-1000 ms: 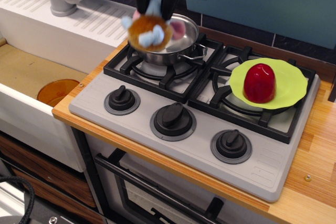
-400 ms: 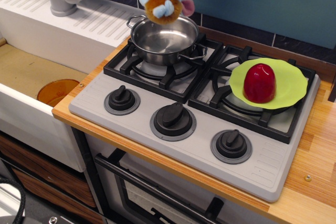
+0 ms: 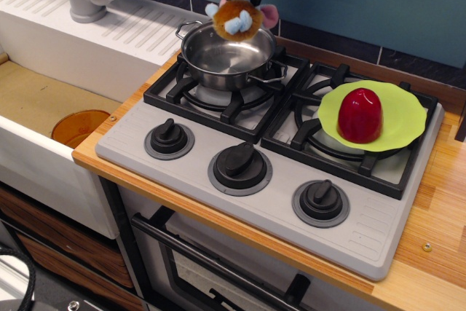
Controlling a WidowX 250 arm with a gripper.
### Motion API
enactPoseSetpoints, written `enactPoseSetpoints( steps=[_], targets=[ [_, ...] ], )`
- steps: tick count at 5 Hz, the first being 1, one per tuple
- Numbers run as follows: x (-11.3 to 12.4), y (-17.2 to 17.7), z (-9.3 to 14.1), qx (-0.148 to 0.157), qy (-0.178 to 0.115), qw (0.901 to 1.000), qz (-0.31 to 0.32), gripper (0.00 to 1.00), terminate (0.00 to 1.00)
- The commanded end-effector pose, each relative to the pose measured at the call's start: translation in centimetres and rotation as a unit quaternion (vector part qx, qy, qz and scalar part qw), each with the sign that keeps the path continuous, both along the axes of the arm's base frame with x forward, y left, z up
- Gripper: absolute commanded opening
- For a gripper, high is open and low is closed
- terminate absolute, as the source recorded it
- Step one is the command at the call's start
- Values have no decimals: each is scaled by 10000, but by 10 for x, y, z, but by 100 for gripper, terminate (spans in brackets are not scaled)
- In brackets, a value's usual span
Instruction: Put sweetpotato on plate and stuffedelephant in pot or pan on stove
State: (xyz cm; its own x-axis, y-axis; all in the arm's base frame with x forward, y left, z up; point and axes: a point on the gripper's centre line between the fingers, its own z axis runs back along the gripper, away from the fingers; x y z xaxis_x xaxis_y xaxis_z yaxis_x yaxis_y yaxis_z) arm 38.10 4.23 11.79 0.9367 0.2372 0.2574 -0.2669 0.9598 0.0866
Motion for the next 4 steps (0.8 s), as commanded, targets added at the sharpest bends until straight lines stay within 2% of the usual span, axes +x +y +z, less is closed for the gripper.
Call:
enactPoseSetpoints(
  steps=[1, 3, 4],
  targets=[
    [5, -12, 25, 145, -109, 9998, -1, 100, 0],
    [-1, -22, 47, 227, 13, 9997, 39, 100, 0],
    [-2, -26, 49, 256, 22, 9997, 53, 100, 0]
  ],
)
